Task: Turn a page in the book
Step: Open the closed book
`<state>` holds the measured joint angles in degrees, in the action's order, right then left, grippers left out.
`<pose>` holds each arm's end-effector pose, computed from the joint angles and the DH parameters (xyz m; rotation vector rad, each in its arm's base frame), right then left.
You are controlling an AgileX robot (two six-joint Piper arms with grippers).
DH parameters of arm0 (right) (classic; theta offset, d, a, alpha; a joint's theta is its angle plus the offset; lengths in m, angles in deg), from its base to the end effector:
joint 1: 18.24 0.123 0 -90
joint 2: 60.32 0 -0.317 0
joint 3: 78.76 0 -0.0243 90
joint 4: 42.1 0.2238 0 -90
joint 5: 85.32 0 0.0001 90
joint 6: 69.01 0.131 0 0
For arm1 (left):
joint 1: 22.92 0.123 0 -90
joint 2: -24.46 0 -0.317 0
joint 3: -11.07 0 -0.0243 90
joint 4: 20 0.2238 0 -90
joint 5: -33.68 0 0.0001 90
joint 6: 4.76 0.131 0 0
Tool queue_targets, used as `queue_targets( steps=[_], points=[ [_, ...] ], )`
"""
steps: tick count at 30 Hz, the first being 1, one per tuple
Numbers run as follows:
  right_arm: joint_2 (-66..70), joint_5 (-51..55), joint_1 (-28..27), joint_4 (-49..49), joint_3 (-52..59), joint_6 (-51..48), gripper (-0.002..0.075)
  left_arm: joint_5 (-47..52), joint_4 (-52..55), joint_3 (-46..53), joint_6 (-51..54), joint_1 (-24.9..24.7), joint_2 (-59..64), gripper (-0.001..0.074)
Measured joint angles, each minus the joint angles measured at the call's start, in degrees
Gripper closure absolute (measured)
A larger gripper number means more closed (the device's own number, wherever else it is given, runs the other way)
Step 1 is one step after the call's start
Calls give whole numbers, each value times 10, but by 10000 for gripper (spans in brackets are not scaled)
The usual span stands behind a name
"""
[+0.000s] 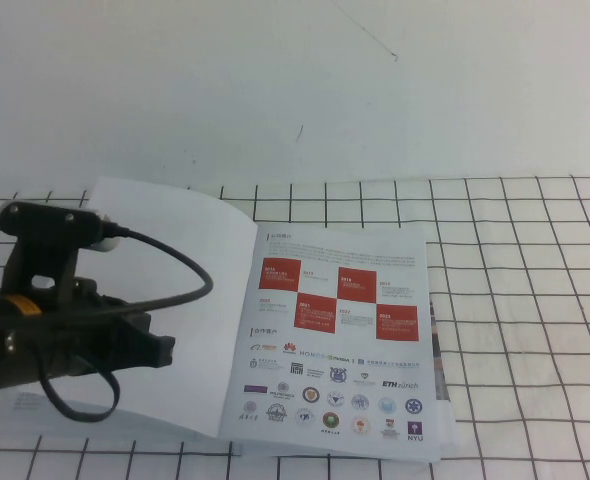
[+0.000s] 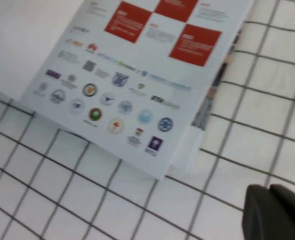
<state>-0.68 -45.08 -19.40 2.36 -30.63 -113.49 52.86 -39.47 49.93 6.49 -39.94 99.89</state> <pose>0.1382 0.0565 0.2633 -0.3434 2.3353 0.4930 0.2160 -0.0811 0.2719 0.2553 2.3166 -0.3406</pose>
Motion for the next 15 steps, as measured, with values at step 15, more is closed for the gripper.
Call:
queue_targets(
  steps=[15],
  points=[
    [216, -77, 115, 230, -6, -192, 726, 164, 23, -175, 47, 32, 236, 737]
  ],
)
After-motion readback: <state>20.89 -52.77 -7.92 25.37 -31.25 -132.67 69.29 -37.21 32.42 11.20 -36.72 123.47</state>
